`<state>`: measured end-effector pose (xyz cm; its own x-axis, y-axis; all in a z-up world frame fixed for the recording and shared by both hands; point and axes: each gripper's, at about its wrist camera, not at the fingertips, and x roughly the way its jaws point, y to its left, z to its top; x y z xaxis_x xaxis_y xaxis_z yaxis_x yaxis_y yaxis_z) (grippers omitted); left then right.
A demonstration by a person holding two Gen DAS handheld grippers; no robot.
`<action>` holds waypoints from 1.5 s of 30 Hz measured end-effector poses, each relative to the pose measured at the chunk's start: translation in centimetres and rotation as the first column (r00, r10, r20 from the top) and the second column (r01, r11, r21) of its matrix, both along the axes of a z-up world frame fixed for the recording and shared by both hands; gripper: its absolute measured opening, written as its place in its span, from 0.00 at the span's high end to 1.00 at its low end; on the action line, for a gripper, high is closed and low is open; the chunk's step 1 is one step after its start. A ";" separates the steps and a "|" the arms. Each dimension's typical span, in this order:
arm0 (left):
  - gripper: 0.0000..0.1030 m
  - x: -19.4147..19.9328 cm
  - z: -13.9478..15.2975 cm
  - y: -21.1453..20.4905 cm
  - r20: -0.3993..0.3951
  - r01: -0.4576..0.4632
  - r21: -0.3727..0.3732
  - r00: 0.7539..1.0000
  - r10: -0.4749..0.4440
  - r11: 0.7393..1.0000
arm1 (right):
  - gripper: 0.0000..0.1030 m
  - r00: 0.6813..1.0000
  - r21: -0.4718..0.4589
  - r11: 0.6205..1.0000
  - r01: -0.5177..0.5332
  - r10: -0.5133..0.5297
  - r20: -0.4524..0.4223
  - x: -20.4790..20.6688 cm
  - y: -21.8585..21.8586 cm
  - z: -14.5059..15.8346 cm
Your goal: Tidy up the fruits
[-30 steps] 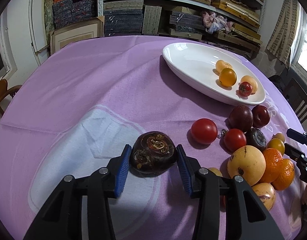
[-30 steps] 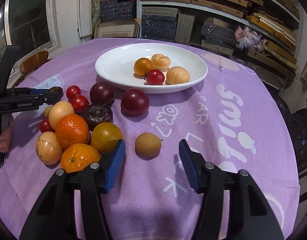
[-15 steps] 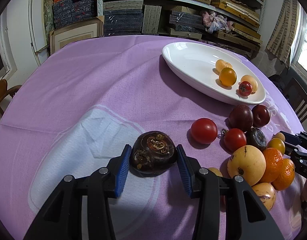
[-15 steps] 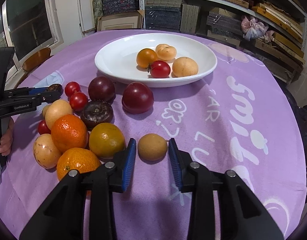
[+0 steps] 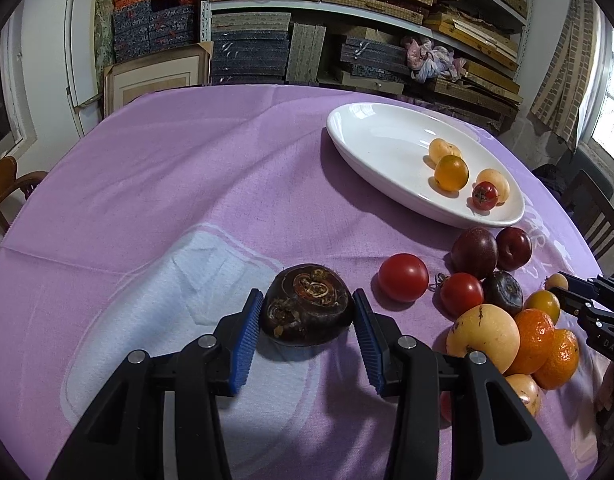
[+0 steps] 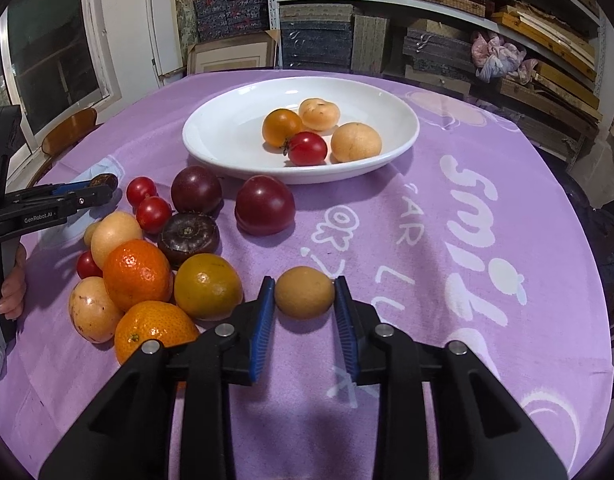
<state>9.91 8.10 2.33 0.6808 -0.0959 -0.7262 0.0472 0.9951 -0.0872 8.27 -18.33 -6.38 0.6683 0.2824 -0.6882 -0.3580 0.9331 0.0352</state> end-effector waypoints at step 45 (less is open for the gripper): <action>0.21 -2.2 1.8 -1.7 0.018 -0.038 0.045 0.999 0.037 0.998 | 0.04 0.967 0.264 0.937 0.227 -0.249 0.052 -0.1 -6.1 2.6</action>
